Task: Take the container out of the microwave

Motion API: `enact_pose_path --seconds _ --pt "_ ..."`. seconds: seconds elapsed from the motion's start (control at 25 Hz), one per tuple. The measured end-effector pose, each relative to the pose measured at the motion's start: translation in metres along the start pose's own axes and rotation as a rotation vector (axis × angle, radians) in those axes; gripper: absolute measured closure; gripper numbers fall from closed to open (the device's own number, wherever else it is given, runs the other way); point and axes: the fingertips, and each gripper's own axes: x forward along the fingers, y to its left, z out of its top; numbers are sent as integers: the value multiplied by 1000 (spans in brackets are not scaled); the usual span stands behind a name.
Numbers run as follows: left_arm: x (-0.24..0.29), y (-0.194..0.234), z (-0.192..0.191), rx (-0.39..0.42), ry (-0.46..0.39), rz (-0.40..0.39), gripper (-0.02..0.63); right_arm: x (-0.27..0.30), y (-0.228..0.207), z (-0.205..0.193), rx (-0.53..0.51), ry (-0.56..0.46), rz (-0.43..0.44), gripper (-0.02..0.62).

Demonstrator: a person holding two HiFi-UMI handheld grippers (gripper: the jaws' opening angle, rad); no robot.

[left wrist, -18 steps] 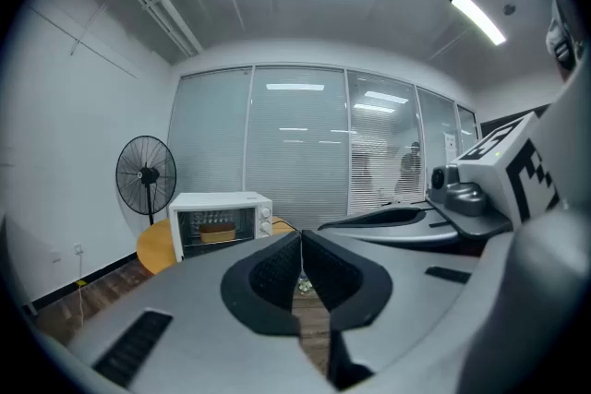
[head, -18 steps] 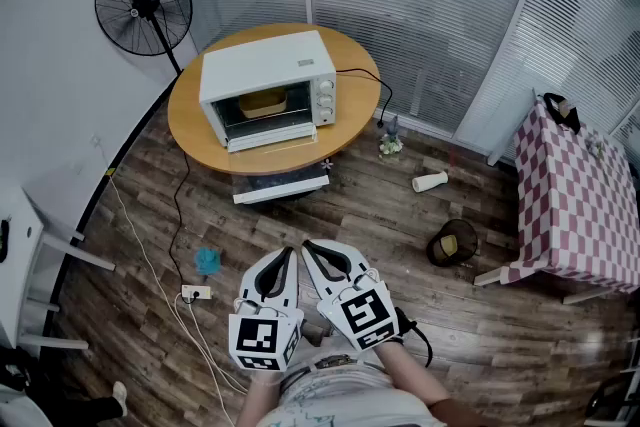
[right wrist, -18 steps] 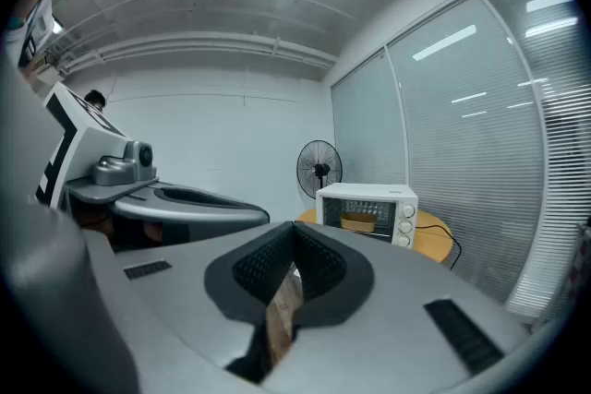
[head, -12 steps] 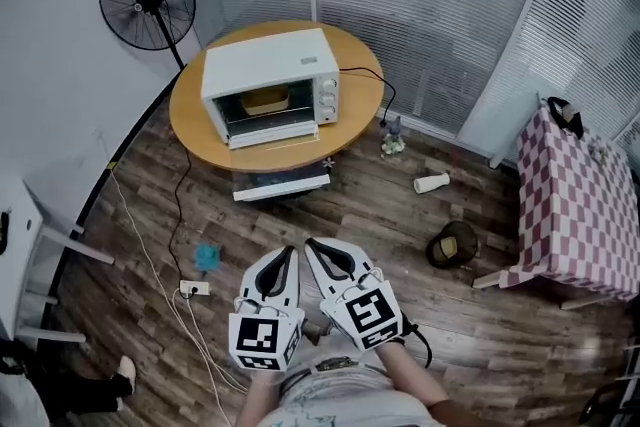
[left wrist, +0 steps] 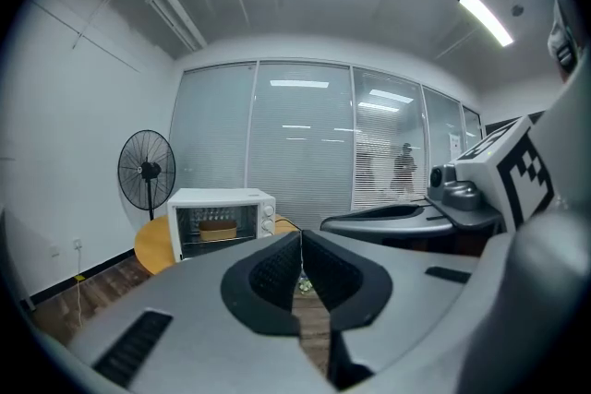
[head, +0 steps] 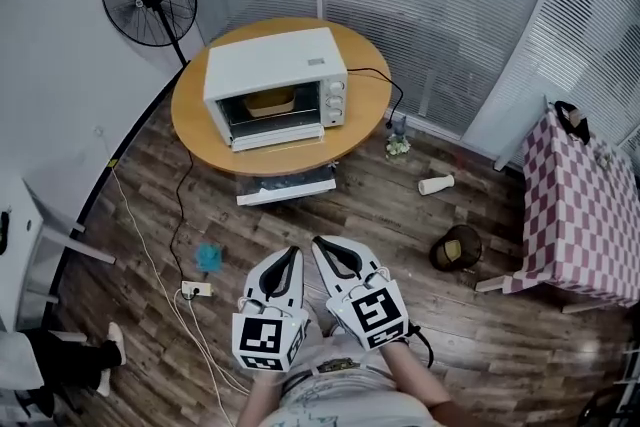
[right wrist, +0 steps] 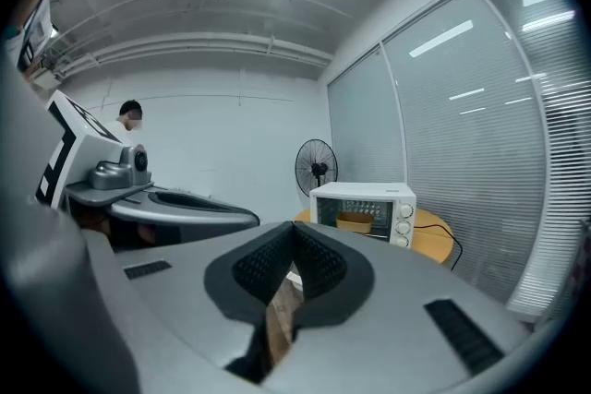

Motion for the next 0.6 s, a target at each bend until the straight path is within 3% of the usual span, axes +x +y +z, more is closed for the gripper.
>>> enact_pose_path --seconds 0.6 --pt "78 90 31 17 -15 -53 592 111 -35 29 -9 -11 -31 601"
